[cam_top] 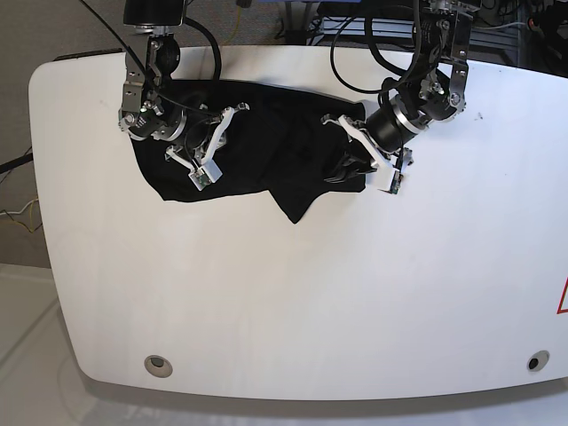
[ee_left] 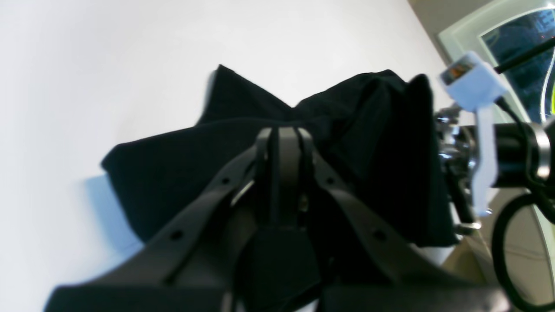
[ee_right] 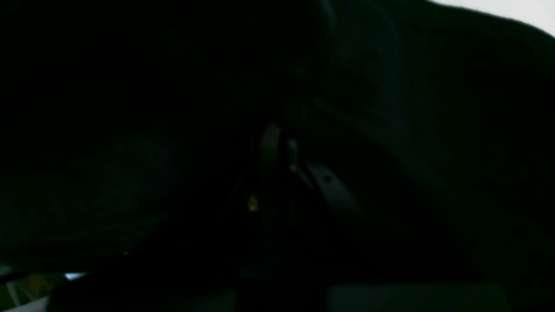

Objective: Fold the T-shirt properly

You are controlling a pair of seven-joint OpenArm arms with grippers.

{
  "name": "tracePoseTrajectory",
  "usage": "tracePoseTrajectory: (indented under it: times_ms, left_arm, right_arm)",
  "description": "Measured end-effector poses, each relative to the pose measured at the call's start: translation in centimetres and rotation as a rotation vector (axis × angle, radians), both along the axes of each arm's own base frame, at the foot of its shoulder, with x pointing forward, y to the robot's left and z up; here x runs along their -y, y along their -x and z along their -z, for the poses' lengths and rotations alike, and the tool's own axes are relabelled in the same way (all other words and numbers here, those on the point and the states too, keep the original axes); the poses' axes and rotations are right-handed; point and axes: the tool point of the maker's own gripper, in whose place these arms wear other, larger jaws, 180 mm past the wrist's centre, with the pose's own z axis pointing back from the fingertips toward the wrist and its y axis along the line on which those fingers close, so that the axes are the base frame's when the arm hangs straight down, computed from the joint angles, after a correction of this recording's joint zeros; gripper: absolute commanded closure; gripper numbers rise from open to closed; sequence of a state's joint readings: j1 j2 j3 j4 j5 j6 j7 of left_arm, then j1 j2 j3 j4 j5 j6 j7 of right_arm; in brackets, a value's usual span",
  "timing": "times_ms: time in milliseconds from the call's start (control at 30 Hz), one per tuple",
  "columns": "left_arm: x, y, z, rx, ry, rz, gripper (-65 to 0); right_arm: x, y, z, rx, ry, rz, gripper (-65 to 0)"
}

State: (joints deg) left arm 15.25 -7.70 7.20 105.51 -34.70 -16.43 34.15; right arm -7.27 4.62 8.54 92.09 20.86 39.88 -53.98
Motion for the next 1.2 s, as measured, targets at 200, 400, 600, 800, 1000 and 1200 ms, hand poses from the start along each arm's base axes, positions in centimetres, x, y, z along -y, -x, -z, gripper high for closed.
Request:
tracePoseTrajectory:
  times_ms: [200,400,600,800,1000,1200]
  left_arm:
    - [-0.1,0.0,0.5,-0.011,0.002,-0.005,-1.9]
    - [-0.5,0.7,3.3,-0.089,-0.006,-0.019,-1.9]
    - [-0.3,1.3,5.8,-0.118,0.030,-0.054,-1.9]
    - [0.7,2.4,7.5,-0.126,0.055,-0.045,-1.9]
    - [1.5,2.9,7.8,-0.110,0.064,-0.019,-1.9]
    - [1.6,3.1,7.9,-0.111,0.065,-0.012,-1.9]
  right_arm:
    - [-0.1,0.1,0.0,0.001,-0.005,0.002,0.0]
    - [0.0,0.1,0.0,0.002,-0.006,0.003,0.0]
    - [0.0,0.1,0.0,0.002,-0.006,0.003,0.0]
    - [0.0,0.1,0.0,0.002,-0.006,0.003,0.0]
    - [0.0,0.1,0.0,0.002,-0.005,0.003,0.0]
    - [0.0,-0.1,-0.3,0.012,-0.002,0.001,0.0]
